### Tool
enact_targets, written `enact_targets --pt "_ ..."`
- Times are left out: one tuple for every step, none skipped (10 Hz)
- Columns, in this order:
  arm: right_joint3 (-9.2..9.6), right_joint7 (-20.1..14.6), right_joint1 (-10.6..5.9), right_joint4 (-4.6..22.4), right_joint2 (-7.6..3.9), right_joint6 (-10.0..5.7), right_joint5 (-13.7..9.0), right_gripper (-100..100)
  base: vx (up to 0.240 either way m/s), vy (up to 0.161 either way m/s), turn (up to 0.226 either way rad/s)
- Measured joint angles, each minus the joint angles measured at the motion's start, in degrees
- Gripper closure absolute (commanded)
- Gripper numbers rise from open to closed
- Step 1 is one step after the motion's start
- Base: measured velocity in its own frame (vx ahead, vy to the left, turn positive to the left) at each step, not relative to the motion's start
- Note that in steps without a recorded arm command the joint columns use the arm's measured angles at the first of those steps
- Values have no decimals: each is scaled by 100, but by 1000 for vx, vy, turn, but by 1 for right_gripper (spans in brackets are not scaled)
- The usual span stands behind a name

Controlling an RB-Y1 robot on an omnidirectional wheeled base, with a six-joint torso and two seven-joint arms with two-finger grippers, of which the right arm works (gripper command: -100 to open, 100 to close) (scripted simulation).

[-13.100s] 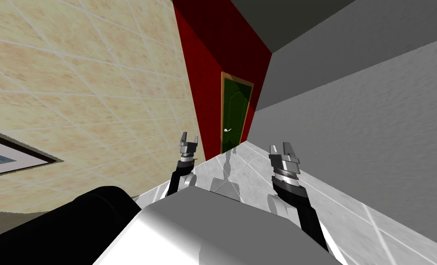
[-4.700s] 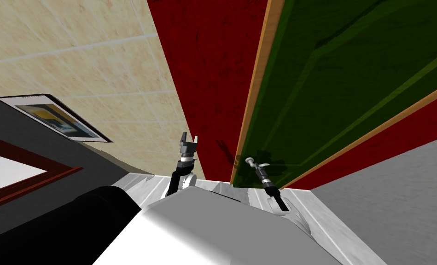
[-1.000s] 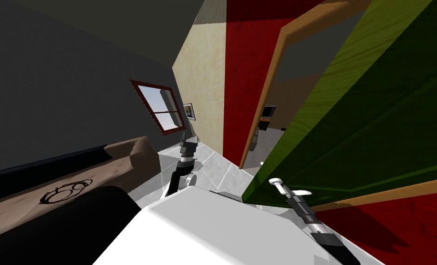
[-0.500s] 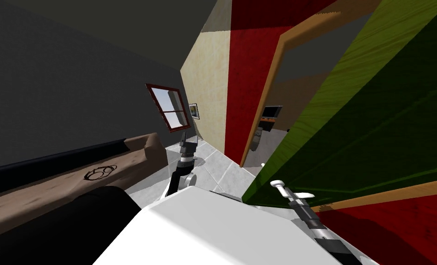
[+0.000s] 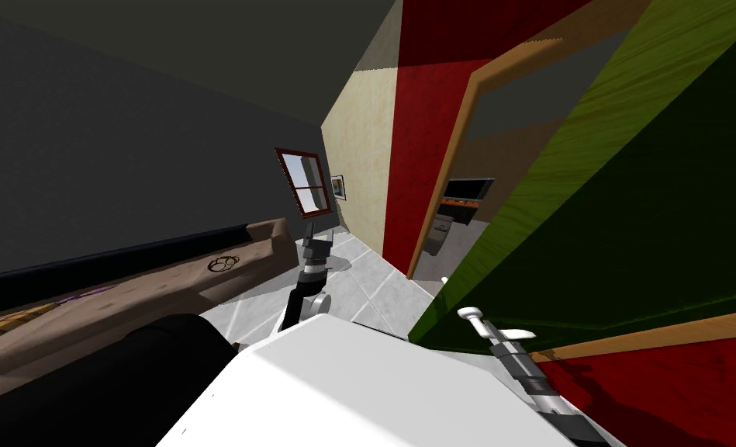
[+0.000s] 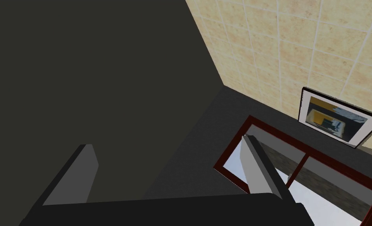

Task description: Pull the door open

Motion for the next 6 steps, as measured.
enact_targets --pt "-17 -7 63 -51 2 -22 9 100 -209 -120 174" --pt "-29 -15 117 -99 8 -35 20 100 -216 -74 176" --pt "-47 -21 132 -85 -6 -71 25 100 -204 -62 161" --pt "-69 -12 125 -19 -18 -129 28 100 -83 -33 36" --pt "-66 -10 128 -6 -12 -137 32 100 -120 -66 165" --pt "-72 -12 125 36 -11 -154 39 100 -209 -94 207"
